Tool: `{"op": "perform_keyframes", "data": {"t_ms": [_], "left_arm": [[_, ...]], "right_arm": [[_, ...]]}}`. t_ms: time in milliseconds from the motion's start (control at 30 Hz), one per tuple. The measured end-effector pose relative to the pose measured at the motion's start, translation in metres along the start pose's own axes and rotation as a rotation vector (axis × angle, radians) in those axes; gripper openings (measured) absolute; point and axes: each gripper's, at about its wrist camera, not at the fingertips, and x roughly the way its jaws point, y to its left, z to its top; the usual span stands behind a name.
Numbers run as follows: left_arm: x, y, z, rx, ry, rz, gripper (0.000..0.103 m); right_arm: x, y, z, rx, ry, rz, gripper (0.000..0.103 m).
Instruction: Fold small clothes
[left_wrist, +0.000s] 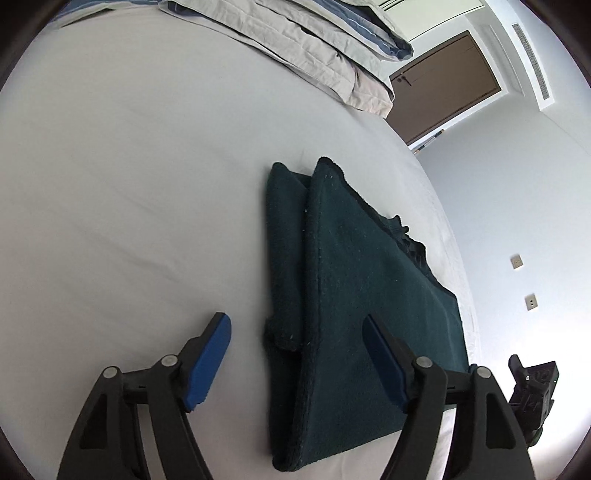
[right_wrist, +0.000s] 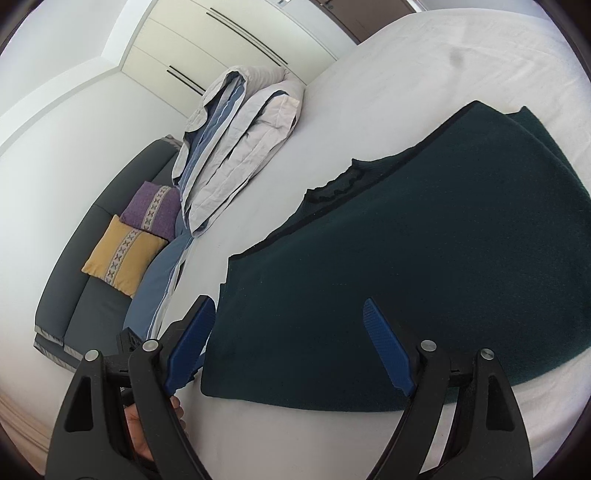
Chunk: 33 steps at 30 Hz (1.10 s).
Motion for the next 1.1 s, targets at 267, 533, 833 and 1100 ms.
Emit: {"op": "perform_keyframes", "data": {"t_ms": [267, 533, 833, 1100], "left_arm": [[0.028, 0.009, 0.037, -0.051, 0.109, -0.089, 0.079], [0.040, -0.003, 0.030, -0.004, 0.199, -0.123, 0.045], [0.037, -0.007, 0.024, 0.087, 0.196, -0.073, 0.022], [0.034, -0.020, 0.023, 0.130, 0.170, -0.052, 0.014]], "right_arm": [[0.039, 0.009, 0.012, 0.022, 0.075, 0.070, 0.082], [0.084, 0.024, 0.017, 0.009, 0.166, 0.099, 0.082], [0.151, 0.055, 0.028, -0.050, 0.301, 0.129, 0.082], [0.217, 0.060, 0.018, -0.085, 0.450, -0.018, 0.083]]}}
